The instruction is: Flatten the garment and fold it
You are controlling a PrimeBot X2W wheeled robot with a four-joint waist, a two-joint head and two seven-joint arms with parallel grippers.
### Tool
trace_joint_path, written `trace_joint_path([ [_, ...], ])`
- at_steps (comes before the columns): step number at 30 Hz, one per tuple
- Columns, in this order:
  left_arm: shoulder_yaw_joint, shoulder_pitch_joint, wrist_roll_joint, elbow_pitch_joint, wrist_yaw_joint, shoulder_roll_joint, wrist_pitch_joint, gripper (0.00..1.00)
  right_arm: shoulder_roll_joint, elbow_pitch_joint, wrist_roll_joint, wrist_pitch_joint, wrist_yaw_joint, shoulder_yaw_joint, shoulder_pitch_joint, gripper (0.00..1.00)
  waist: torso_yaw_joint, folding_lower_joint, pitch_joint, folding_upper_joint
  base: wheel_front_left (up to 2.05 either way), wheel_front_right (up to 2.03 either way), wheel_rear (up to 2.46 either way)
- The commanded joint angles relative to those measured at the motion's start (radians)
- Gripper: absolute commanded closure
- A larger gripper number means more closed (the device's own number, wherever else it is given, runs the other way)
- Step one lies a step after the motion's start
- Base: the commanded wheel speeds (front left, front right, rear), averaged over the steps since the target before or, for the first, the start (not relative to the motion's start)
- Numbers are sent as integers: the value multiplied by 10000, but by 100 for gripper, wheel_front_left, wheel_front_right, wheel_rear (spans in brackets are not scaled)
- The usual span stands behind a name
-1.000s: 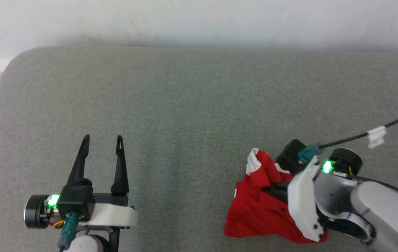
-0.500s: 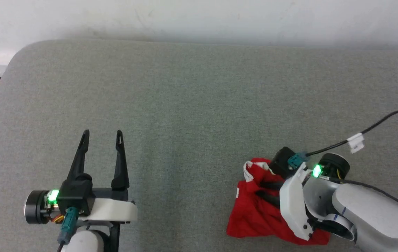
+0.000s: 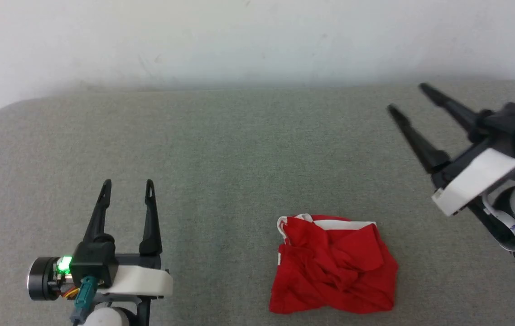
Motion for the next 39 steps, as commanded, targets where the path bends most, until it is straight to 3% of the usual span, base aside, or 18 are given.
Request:
trace_joint_path([
  [1,77,78,16,-54,-32,45,-45,0,331,113,-463,-421,-19,-635,434,0,-273,1,-246,0,0,0,0],
  [7,254,163,-56,-212,-36,22,-45,0,1819,27,-2725,-1322,-19,-3771,2208,0,-336,1,-282,0,0,0,0],
  [12,411,298,-101,-330,-93,0,-45,0,3358,-902,-3907,-1433,-19,-5645,3870,0,-311,1,-210,0,0,0,0],
  [17,478,410,-67,-357,-162,-27,-45,0,4645,-1967,-4596,-1440,-19,-6622,5258,0,-249,1,-149,0,0,0,0],
  [22,484,443,-25,-364,-203,-60,-45,0,5188,-2502,-4770,-1441,-19,-6969,6038,0,-179,1,-109,0,0,0,0],
  [26,522,417,1,-393,-198,-79,-45,0,5121,-2841,-4622,-1442,-19,-6875,5445,0,-191,1,-58,0,0,0,0],
  [31,537,382,11,-370,-221,-100,-45,0,4063,-2714,-4147,-973,-19,-6453,3918,0,-207,1,-56,0,0,0,0],
  [34,483,341,23,-360,-246,-126,-45,0,3173,-2295,-3533,742,-19,-5790,3093,0,-166,1,-19,0,0,0,0],
  [39,496,257,0,-304,-285,-149,-45,0,1730,-1688,-1492,4252,-19,-4497,2086,0,-125,1,68,0,0,0,0],
])
